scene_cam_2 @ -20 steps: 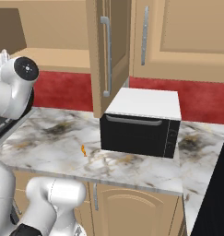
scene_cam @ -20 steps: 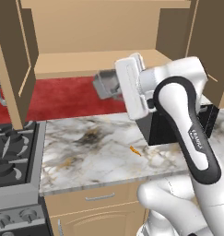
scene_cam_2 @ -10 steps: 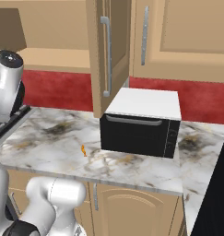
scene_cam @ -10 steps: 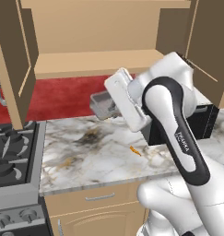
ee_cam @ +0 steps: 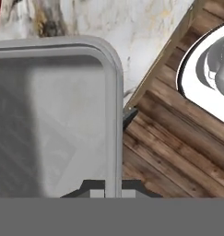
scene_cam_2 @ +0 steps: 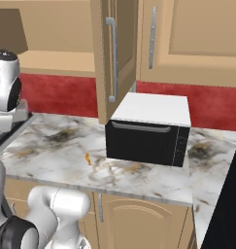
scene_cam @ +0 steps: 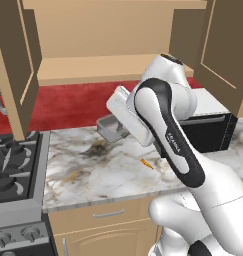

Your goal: Retrieve the tupperware from the cabinet, then place the raw meat into the tupperware to avoid contamination.

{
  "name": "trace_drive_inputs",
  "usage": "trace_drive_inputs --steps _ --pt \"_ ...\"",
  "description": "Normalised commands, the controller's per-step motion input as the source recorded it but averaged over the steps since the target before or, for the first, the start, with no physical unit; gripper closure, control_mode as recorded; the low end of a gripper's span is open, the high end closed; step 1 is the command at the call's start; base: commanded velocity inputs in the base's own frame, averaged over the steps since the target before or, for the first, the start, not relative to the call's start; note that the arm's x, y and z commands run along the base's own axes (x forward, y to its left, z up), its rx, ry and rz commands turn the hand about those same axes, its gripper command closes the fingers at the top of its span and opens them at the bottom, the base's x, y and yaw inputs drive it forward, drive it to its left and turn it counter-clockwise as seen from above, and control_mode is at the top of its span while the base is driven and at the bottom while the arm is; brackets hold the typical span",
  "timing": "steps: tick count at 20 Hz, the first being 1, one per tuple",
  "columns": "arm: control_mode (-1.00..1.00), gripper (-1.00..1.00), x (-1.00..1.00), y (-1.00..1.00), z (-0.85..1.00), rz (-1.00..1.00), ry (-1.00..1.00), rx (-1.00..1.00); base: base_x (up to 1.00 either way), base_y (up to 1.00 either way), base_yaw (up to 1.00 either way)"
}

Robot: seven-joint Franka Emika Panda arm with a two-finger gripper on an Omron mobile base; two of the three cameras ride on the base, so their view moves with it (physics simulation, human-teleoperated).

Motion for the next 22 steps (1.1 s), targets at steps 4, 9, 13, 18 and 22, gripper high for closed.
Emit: trace_drive_inputs --steps 4,9,13,18,22 --pt "-1.0 1.0 0.29 -0.07 -0.57 0.0 0.09 -0.17 0.0 0.0 0.0" --pt "-1.0 1.0 0.3 -0.02 -0.67 0.0 0.07 -0.19 0.0 0.0 0.0" --pt "-1.0 1.0 0.32 -0.06 -0.63 0.0 0.05 -0.13 0.0 0.0 0.0" --pt "-1.0 1.0 0.38 -0.09 -0.59 0.0 0.01 -0.09 0.0 0.0 0.0" --pt "-1.0 1.0 0.52 -0.18 -0.58 0.01 0.04 -0.03 0.0 0.0 0.0"
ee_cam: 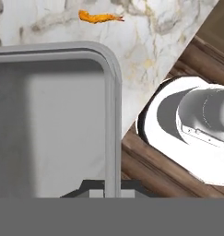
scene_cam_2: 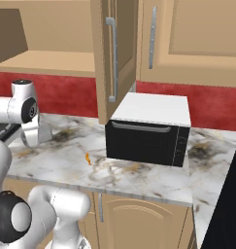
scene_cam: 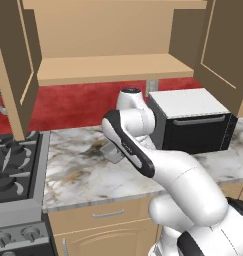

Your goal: Retrieve the tupperware from the cabinet, then place the raw meat into the tupperware to avoid contamination.

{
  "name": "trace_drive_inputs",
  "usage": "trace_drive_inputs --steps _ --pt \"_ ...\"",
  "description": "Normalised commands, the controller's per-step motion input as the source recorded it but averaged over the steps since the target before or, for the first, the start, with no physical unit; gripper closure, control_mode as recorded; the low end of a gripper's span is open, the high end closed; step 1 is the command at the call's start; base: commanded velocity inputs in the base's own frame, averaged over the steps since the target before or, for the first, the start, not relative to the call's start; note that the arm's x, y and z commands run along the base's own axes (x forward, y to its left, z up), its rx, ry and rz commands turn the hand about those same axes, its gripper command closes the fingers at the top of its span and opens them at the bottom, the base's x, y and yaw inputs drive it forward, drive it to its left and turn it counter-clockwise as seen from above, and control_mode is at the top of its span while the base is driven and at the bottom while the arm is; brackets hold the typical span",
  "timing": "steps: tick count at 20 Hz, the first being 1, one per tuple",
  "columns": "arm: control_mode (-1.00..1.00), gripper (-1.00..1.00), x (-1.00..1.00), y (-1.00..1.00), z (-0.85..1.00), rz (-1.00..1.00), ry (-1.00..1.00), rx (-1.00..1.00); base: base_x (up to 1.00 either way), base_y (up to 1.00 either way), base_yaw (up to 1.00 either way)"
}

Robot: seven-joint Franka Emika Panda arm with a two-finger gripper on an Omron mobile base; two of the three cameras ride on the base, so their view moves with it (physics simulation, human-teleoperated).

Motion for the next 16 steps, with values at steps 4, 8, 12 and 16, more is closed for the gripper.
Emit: trace_drive_inputs --steps 4,8,12,16 --pt "-1.0 1.0 0.52 -0.16 -0.49 0.02 0.07 -0.01 0.0 0.0 0.0" --pt "-1.0 1.0 0.54 -0.09 -0.42 0.04 0.01 -0.01 0.0 0.0 0.0" --pt "-1.0 1.0 0.42 -0.05 -0.31 0.01 0.02 -0.04 0.0 0.0 0.0" --pt "-1.0 1.0 0.48 0.0 -0.38 0.0 0.02 -0.06 0.0 0.0 0.0"
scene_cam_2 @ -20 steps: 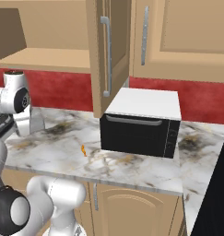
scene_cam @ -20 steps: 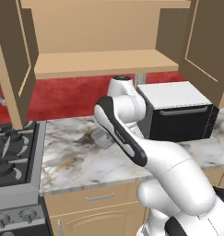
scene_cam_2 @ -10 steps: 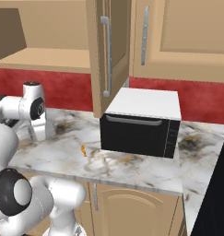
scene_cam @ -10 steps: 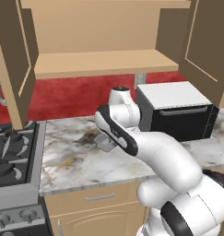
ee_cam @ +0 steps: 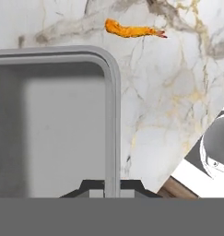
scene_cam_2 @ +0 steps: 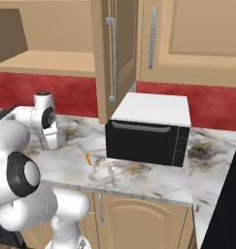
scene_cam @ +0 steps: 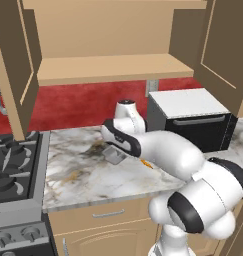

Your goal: Retrieve the tupperware from the cabinet, then place the raw meat into the tupperware to avoid contamination.

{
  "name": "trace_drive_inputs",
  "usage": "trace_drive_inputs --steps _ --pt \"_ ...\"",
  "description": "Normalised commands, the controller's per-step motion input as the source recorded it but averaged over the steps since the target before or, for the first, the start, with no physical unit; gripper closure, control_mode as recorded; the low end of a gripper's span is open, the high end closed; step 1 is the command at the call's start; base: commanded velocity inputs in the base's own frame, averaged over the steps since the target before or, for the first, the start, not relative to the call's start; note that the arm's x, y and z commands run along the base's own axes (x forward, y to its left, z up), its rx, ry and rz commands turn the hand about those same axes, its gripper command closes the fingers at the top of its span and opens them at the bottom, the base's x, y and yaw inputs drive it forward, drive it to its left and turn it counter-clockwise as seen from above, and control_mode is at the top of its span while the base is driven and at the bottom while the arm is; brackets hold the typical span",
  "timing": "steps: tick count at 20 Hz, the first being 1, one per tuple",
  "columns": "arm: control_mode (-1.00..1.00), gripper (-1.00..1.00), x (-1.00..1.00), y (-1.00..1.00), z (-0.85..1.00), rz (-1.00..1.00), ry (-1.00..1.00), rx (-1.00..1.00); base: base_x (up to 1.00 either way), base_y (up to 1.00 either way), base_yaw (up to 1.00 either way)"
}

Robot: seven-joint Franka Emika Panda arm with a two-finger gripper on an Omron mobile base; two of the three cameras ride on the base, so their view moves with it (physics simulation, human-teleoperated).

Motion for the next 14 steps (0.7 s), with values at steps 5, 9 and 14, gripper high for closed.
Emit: trace_drive_inputs --steps 5,9,14 --pt "-1.0 1.0 0.54 -0.1 -0.51 0.0 0.0 -0.04 0.0 0.0 0.0" --pt "-1.0 1.0 0.39 -0.03 -0.43 0.0 0.0 0.0 0.0 0.0 0.0" --pt "-1.0 1.0 0.33 0.0 -0.34 0.02 -0.06 0.0 0.0 0.0 0.0"
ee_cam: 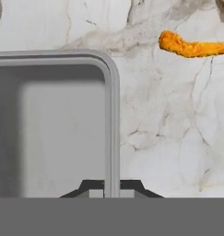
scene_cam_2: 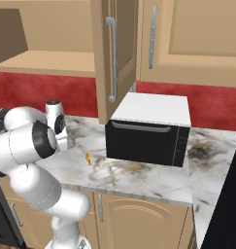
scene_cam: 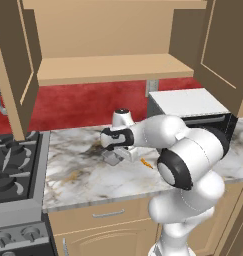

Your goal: Retrieve the tupperware from the cabinet, then place the raw meat into the tupperware to avoid contamination.

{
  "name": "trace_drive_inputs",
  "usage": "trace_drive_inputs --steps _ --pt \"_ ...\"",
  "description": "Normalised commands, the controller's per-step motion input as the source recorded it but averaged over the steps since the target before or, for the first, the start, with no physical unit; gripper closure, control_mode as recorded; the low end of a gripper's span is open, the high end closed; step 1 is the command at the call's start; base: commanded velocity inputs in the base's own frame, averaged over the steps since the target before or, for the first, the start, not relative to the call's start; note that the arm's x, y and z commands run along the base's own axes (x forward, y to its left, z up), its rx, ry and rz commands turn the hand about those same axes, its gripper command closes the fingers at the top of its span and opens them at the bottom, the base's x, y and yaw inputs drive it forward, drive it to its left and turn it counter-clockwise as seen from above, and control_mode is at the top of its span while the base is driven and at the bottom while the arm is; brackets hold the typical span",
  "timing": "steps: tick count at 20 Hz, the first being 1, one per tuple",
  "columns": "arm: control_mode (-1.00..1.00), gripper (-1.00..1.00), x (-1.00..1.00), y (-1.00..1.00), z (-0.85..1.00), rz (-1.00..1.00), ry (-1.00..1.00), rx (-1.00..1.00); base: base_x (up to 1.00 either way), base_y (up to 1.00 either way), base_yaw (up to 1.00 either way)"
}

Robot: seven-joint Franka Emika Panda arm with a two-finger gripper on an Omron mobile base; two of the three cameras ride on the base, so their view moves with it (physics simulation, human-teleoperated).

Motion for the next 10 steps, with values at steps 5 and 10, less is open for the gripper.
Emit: trace_drive_inputs --steps 5,10 --pt "-1.0 1.0 0.2 0.0 -0.2 0.03 -0.07 0.0 0.0 0.0 0.0" --pt "-1.0 1.0 0.07 0.0 -0.23 0.05 -0.03 0.02 0.0 0.0 0.0"
